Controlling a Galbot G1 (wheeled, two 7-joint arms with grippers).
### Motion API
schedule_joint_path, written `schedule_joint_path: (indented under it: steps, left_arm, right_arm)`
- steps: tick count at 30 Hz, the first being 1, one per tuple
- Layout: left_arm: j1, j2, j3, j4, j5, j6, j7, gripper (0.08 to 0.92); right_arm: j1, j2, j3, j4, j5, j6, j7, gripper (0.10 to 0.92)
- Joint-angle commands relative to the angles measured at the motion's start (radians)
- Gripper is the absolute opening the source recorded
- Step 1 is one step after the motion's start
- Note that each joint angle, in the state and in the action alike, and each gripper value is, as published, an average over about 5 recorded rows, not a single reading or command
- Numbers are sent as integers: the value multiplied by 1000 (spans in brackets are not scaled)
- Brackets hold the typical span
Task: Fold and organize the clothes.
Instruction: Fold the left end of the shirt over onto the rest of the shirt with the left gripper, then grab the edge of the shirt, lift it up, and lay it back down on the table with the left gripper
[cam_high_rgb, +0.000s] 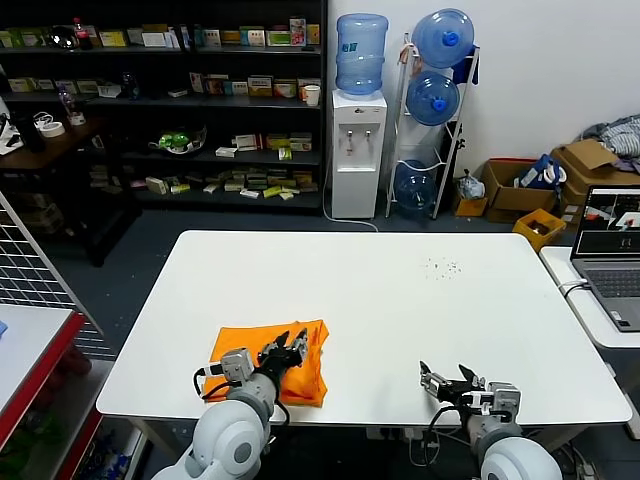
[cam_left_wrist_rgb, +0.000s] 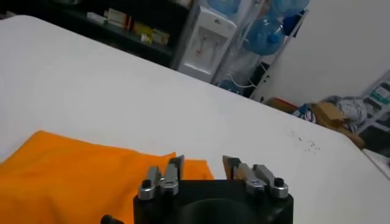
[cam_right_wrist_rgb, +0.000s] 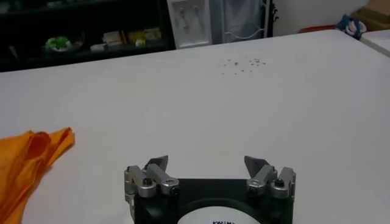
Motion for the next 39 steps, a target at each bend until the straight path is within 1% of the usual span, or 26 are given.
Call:
schedule_joint_path:
  steps: [1, 4, 7, 10, 12, 17, 23, 32, 35, 39]
  left_arm:
    - [116, 219, -227, -23, -42, -3, 119, 567]
    - [203, 319, -333, 30, -29, -28, 250, 654]
    - [255, 388, -366, 100, 3, -70, 381, 740]
    - [256, 420, -351, 168, 4, -85, 473, 800]
    - [236, 418, -334, 206, -4, -82, 503, 818]
    - [181, 394, -300, 266, -8, -80, 527, 822]
    - [140, 371, -278, 310, -10, -83, 531, 823]
    - [136, 347, -268, 298, -26, -88, 531, 812]
    - [138, 339, -257, 287, -24, -88, 533, 753]
    - [136, 332, -240, 276, -16, -93, 535, 640]
  right_arm:
    - [5, -3, -2, -2, 3, 2, -3, 823]
    - [11, -3, -9, -8, 3, 3, -4, 823]
    - [19, 0, -20, -14, 2, 3, -3, 823]
    - [26, 2, -29, -15, 2, 0, -2, 823]
    - [28, 1, -30, -14, 2, -1, 0, 823]
    - [15, -7, -19, -7, 4, 0, 0, 823]
    - [2, -6, -8, -2, 3, 2, -2, 823]
    - [7, 4, -15, -10, -2, 1, -1, 823]
    - [7, 2, -15, -9, -1, 0, -1, 823]
    - [5, 0, -13, -7, -1, 1, -1, 823]
